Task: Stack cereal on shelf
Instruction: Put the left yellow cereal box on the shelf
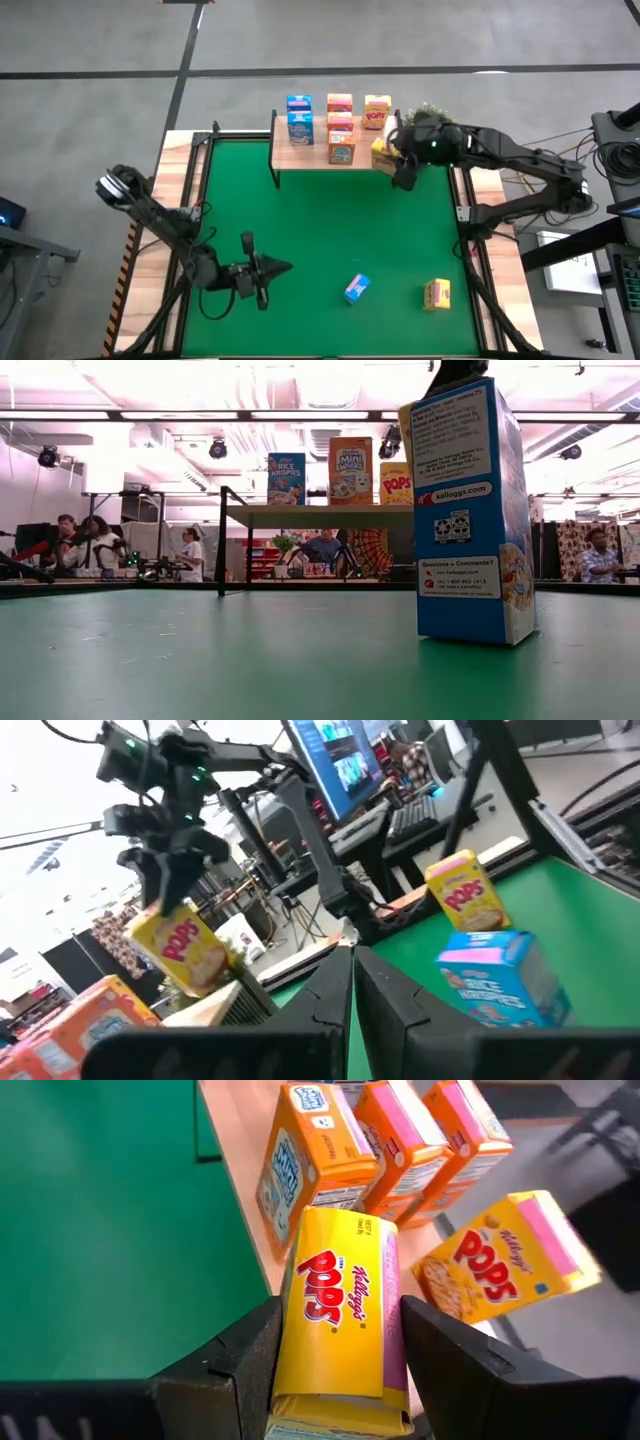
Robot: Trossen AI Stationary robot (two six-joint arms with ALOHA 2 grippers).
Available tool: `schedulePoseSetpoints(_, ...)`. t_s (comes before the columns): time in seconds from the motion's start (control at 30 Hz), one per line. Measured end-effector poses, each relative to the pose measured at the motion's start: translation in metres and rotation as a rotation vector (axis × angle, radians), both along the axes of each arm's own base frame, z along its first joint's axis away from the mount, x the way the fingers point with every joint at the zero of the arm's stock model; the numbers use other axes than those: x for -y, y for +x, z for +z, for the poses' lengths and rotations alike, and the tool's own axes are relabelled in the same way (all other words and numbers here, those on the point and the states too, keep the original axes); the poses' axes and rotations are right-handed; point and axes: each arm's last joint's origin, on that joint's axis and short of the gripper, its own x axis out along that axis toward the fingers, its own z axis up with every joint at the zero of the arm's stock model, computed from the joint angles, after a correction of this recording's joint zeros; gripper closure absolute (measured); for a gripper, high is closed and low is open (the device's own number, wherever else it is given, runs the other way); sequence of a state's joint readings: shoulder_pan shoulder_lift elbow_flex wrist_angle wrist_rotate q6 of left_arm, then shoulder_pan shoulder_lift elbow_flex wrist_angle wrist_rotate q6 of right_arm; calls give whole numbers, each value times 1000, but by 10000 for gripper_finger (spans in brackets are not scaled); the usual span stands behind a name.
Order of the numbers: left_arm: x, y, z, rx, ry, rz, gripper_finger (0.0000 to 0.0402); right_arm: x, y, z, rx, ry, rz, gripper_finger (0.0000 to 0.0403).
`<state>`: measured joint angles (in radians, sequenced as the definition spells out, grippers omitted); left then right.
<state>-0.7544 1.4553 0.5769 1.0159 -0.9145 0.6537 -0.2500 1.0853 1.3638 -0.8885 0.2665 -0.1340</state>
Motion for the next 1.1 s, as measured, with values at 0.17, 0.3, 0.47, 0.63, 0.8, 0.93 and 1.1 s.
schedulePoseSetpoints(0.17,-17,-3,13,14,-7,22,402,26,-5,-12,45,24,68,216)
schedulePoseSetpoints(0.3,-25,-6,21,23,-5,38,402,49,-4,-17,64,37,114,216)
schedulePoseSetpoints(0.47,-30,-11,30,31,15,44,402,78,-1,-24,63,60,175,216)
schedulePoseSetpoints(0.63,-33,-14,35,36,48,52,402,99,-1,-29,69,71,199,216)
schedulePoseSetpoints(0.8,-36,-16,39,32,87,63,402,108,3,-34,57,47,206,216)
schedulePoseSetpoints(0.93,-40,-16,41,33,103,78,402,110,6,-36,47,28,226,216)
schedulePoseSetpoints(1.1,-42,-14,40,23,118,93,402,111,5,-36,48,29,221,216)
